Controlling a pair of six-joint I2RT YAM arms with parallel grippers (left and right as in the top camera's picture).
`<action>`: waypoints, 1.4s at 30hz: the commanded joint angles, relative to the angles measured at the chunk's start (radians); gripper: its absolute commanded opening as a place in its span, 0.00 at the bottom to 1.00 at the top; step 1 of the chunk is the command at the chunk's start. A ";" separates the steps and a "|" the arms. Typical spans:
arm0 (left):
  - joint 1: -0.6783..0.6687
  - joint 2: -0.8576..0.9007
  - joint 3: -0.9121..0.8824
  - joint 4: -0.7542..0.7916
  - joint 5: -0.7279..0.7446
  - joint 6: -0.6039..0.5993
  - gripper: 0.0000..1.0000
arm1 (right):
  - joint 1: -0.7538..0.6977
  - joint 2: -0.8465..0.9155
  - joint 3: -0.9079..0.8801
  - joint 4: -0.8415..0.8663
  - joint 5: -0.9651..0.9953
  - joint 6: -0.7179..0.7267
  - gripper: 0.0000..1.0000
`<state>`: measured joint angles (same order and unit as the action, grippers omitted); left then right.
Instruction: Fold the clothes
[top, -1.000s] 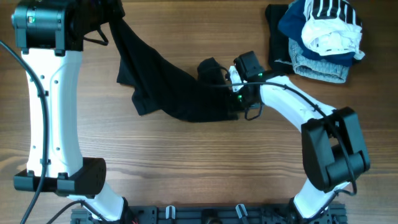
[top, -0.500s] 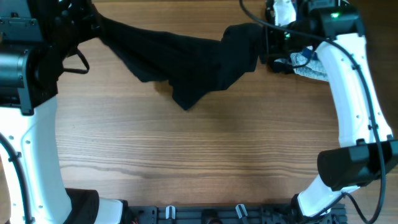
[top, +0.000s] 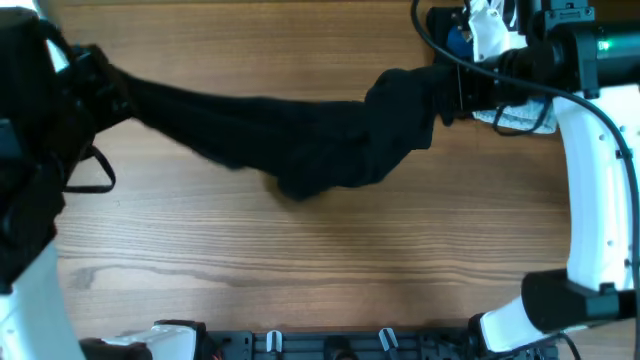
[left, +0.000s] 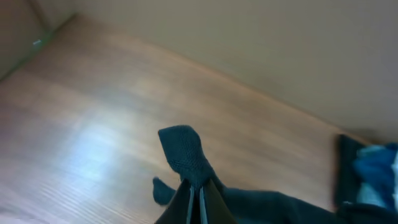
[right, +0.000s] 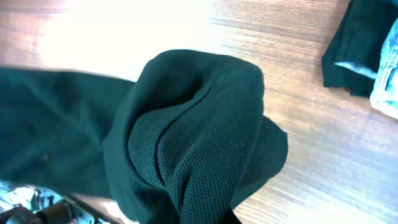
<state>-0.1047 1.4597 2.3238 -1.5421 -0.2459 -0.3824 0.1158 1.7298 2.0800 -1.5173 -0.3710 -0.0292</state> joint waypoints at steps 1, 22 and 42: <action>-0.002 0.111 0.001 -0.030 -0.140 -0.049 0.04 | -0.004 0.157 -0.015 0.053 0.024 -0.024 0.04; 0.013 0.620 0.000 0.014 -0.059 -0.092 0.04 | 0.061 0.439 0.033 0.072 -0.176 -0.085 0.47; 0.180 0.620 0.000 0.035 0.006 -0.097 0.04 | 0.634 0.307 -0.488 0.395 0.245 0.133 0.85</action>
<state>0.0662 2.0964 2.3196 -1.5200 -0.2401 -0.4633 0.7151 2.0476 1.6730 -1.1938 -0.2146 0.0673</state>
